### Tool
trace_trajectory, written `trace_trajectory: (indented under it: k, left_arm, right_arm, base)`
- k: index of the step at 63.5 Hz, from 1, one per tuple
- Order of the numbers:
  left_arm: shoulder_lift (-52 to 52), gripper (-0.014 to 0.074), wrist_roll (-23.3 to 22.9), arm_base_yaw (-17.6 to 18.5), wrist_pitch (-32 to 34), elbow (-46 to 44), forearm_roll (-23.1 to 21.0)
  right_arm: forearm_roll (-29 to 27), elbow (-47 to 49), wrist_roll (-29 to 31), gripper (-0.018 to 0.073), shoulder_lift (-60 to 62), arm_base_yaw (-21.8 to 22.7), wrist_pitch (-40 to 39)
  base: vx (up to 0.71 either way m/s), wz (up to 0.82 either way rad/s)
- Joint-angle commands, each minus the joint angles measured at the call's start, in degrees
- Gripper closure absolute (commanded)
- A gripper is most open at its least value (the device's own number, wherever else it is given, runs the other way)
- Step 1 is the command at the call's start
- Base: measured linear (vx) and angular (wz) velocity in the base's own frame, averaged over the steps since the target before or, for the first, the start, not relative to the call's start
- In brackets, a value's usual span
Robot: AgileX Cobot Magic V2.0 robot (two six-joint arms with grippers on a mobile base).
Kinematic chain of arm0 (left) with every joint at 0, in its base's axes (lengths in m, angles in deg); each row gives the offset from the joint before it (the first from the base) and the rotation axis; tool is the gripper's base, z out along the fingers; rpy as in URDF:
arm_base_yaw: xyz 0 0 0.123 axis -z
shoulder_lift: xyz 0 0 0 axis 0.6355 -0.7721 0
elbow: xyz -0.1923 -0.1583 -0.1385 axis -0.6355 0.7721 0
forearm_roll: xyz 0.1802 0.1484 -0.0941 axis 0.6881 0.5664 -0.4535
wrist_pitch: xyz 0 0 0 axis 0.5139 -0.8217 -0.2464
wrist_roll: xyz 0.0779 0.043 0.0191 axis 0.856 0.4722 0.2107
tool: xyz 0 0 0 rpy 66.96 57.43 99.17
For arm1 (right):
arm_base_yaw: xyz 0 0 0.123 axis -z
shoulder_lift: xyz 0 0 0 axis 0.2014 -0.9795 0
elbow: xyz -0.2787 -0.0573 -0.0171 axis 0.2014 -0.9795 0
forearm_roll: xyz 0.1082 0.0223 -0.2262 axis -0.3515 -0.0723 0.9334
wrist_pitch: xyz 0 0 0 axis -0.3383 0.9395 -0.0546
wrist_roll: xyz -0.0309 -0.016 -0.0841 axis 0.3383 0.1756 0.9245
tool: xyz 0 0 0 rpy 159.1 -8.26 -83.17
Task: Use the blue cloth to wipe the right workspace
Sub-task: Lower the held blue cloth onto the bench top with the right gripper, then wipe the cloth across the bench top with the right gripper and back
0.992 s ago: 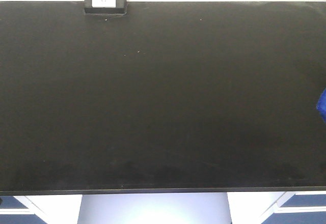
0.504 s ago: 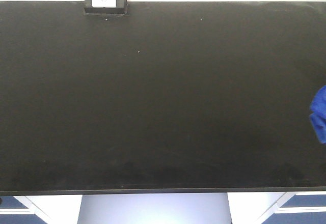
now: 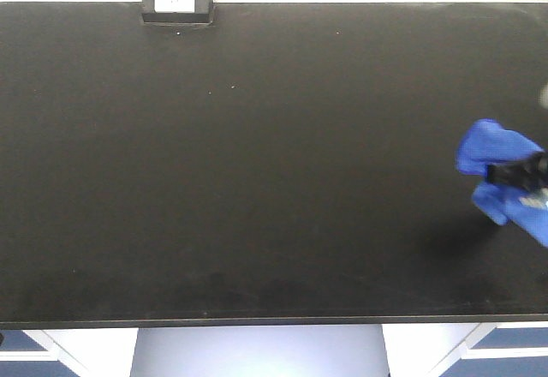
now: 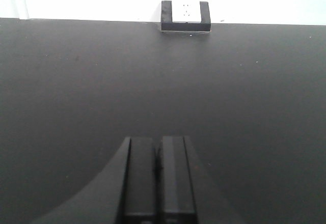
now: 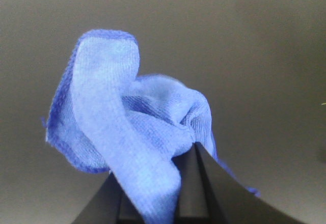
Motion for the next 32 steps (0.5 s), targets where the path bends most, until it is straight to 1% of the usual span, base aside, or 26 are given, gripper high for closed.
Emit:
trace_trajectory:
  k: [1, 14, 21, 24, 26, 29, 32]
  left_arm:
    - [0.9, 0.0602, -0.5, 0.3, 4.5, 1.7, 0.1]
    - [0.9, 0.0602, -0.5, 0.3, 4.5, 1.7, 0.1]
    - [0.9, 0.0602, -0.5, 0.3, 4.5, 1.7, 0.1]
    - [0.9, 0.0602, -0.5, 0.3, 4.5, 1.7, 0.1]
    - [0.9, 0.0602, -0.5, 0.3, 4.5, 1.7, 0.1]
    - [0.9, 0.0602, -0.5, 0.3, 4.5, 1.7, 0.1]
    - [0.9, 0.0602, -0.5, 0.3, 4.5, 1.7, 0.1]
  right_arm:
    - [-0.2, 6.2, 0.9, 0.0562, -8.4, 0.1, -2.9]
    - [-0.2, 14.0, 2.5, 0.0562, -23.7, 0.0, -2.8]
    - [-1.0, 15.6, 2.9, 0.0562, -28.0, 0.0, -2.8]
    - [-2.6, 15.7, 3.3, 0.0562, -29.0, -0.3, -3.0]
    - [-3.5, 15.7, 4.1, 0.0562, -29.4, -0.8, -3.3]
    - [-5.6, 15.7, 7.2, 0.0562, -29.8, -2.8, -3.4]
    - [-8.1, 15.7, 11.5, 0.0562, -29.8, -6.1, -3.7]
  base:
    - [0.00, 0.00]
    - [0.00, 0.00]
    - [0.00, 0.00]
    - [0.00, 0.00]
    - [0.00, 0.00]
    - [0.00, 0.00]
    - [0.00, 0.00]
